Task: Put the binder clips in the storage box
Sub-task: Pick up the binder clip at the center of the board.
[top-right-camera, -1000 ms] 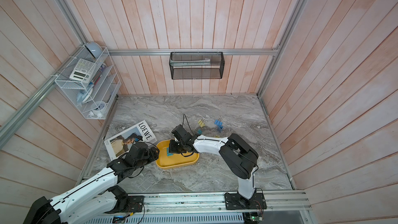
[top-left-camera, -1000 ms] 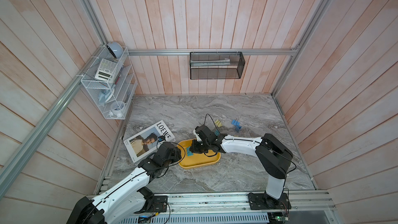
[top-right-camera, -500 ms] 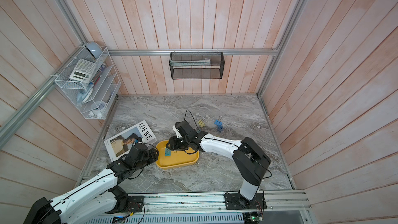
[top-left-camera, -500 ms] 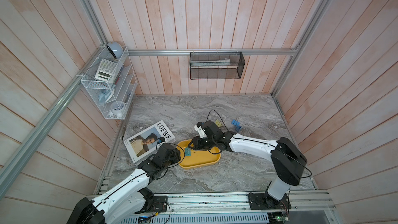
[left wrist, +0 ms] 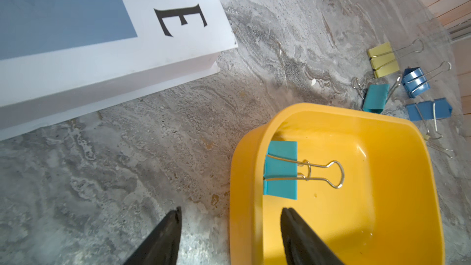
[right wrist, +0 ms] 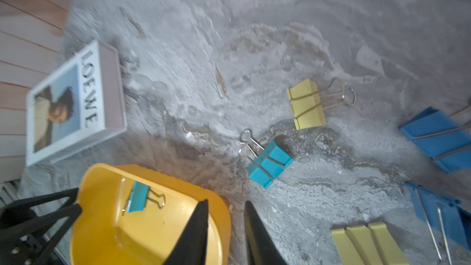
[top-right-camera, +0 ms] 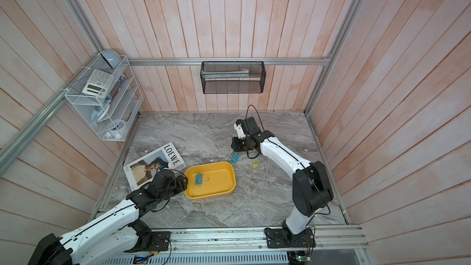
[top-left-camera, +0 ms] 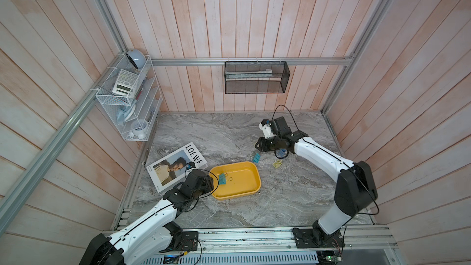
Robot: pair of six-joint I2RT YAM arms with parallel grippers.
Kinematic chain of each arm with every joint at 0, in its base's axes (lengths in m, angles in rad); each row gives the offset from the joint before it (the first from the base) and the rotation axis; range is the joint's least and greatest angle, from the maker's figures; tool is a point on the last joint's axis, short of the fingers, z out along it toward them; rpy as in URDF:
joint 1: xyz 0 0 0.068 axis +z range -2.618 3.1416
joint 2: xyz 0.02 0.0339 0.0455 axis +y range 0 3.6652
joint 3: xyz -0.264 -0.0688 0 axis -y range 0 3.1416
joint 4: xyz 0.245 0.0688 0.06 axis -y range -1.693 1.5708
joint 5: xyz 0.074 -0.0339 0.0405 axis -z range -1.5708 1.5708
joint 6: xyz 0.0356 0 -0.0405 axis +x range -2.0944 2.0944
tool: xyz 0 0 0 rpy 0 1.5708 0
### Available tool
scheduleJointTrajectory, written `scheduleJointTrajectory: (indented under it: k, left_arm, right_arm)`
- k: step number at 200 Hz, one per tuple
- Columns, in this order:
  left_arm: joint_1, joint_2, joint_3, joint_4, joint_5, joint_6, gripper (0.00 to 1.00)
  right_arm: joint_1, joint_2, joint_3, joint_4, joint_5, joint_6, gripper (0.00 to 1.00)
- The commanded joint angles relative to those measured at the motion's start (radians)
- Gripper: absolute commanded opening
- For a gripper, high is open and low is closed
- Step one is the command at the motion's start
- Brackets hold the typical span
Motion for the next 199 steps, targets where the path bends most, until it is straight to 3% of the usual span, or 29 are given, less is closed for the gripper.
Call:
scheduleJointTrajectory:
  k: [1, 18, 86, 176, 199]
  left_arm:
    - [0.004, 0.004, -0.004, 0.016, -0.005, 0.017, 0.67]
    - [0.006, 0.003, -0.006, 0.013, -0.008, 0.021, 0.67]
    - [0.009, 0.024, -0.017, 0.031, -0.005, 0.02, 0.67]
    - [0.01, 0.049, -0.026, 0.057, -0.01, 0.018, 0.66]
    - [0.012, 0.05, -0.028, 0.062, -0.01, 0.018, 0.66]
  right_arm:
    - [-0.03, 0.108, 0.141, -0.189, -0.039, -0.147, 0.16]
    - [-0.027, 0.163, 0.203, -0.222, -0.13, -0.169, 0.08]
    - [0.031, 0.179, 0.157, -0.213, -0.164, -0.194, 0.08]
    - [0.042, 0.347, 0.34, -0.347, -0.094, -0.222, 0.07]
    - [0.044, 0.392, 0.396, -0.4, -0.001, -0.23, 0.06]
